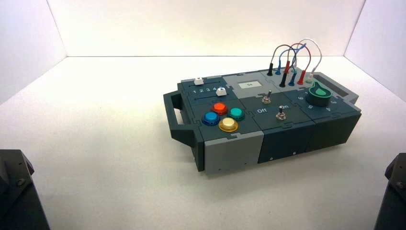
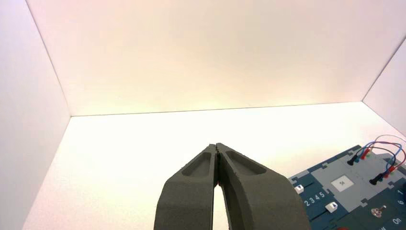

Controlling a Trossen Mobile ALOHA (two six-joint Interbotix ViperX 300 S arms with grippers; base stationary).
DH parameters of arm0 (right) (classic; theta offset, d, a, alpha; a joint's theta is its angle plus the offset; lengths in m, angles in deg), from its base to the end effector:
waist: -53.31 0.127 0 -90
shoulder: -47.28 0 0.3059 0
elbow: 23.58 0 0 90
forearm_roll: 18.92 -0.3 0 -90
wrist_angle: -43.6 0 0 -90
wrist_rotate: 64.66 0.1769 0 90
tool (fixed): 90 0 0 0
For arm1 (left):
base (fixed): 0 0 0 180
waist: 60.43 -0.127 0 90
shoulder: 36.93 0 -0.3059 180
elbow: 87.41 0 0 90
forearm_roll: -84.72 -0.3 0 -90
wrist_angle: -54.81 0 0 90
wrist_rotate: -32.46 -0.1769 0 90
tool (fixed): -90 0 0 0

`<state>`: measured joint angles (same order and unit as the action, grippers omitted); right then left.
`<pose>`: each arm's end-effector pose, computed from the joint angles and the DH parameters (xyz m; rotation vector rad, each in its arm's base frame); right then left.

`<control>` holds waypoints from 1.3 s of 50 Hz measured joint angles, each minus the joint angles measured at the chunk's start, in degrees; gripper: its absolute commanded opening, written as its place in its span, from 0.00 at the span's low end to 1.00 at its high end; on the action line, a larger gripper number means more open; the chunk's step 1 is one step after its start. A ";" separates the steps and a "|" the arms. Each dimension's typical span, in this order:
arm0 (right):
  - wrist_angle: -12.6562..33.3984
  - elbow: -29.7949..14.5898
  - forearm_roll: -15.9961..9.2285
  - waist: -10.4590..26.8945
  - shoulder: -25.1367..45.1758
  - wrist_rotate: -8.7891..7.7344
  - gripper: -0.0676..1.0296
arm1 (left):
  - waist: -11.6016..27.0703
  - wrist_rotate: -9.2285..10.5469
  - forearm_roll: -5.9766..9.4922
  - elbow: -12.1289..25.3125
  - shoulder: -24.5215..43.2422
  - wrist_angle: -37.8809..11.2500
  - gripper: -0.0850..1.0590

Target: Pull the white wire.

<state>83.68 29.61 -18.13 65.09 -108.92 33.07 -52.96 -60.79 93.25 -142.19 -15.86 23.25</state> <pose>0.1667 0.0332 0.2375 0.0710 0.4816 0.1635 0.1707 -0.0362 0.2584 -0.0617 0.3065 -0.1959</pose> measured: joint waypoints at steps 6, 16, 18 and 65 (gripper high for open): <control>-0.09 0.00 0.00 0.00 0.00 0.09 0.04 | 0.00 0.09 0.00 -0.09 0.00 0.09 0.05; 0.00 -0.09 0.00 0.00 1.23 0.09 0.04 | 0.09 -0.18 -0.09 -0.09 0.26 0.09 0.05; 0.00 0.00 0.00 0.00 1.49 0.00 0.04 | 0.00 -0.09 0.00 0.00 0.35 0.09 0.05; 2.64 -2.72 -0.26 -6.77 28.92 0.09 0.36 | 0.00 -0.18 0.18 -0.09 2.37 0.18 0.05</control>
<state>86.32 26.89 -18.39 58.32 -80.01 33.16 -52.96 -60.97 93.43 -142.27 -13.49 23.43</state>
